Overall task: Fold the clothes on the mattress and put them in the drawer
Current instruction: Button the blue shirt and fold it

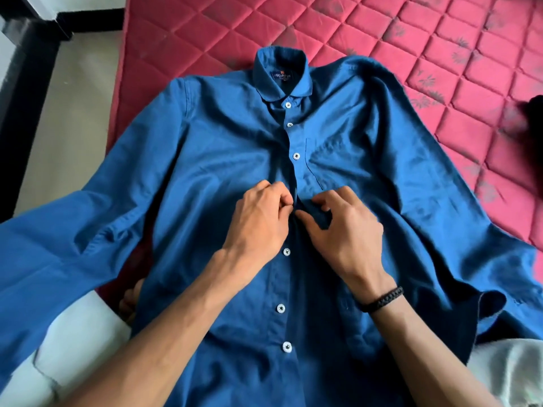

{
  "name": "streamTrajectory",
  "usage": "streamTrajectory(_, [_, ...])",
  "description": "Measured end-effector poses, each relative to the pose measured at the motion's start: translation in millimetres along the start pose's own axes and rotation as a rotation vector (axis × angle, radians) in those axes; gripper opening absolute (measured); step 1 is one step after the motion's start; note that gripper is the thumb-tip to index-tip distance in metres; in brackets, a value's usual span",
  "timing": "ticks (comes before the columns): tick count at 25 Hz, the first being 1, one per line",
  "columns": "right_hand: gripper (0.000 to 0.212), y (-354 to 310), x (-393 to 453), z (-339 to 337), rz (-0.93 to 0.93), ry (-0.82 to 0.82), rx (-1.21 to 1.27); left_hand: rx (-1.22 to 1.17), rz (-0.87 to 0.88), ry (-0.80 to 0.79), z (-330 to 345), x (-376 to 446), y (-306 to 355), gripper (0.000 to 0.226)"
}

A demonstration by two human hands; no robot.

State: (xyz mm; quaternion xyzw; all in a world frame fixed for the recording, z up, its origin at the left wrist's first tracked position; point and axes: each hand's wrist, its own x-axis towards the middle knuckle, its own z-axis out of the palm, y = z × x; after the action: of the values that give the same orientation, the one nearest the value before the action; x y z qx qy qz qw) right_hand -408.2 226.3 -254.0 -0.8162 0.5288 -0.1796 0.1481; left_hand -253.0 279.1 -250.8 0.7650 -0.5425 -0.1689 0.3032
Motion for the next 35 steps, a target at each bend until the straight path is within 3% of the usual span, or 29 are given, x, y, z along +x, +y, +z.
streamTrajectory(3, [0.02,-1,3,2,-0.099,0.032,-0.11,0.011,-0.019,0.002,-8,5,3,0.005])
streamTrajectory(9, [0.013,1,19,-20,0.068,-0.046,0.362,-0.247,-0.185,-0.006,-21,1,18,0.01])
streamTrajectory(12, [0.013,-5,18,-23,0.049,-0.144,0.463,-0.335,-0.252,-0.032,-20,-1,23,0.012])
streamTrajectory(19, [0.01,-4,12,-13,0.129,-0.066,0.638,-0.627,-0.452,-0.046,-16,-2,22,0.009])
streamTrajectory(23, [0.011,-2,12,-13,0.168,-0.195,0.757,-0.828,-0.552,-0.065,-15,-4,22,0.01])
streamTrajectory(30, [0.015,-3,11,-10,0.31,-0.232,1.042,-0.883,-0.6,-0.052,-14,-3,20,0.012])
streamTrajectory(35, [0.019,0,12,-7,0.324,-0.263,1.103,-0.906,-0.617,-0.057,-14,-4,21,0.013])
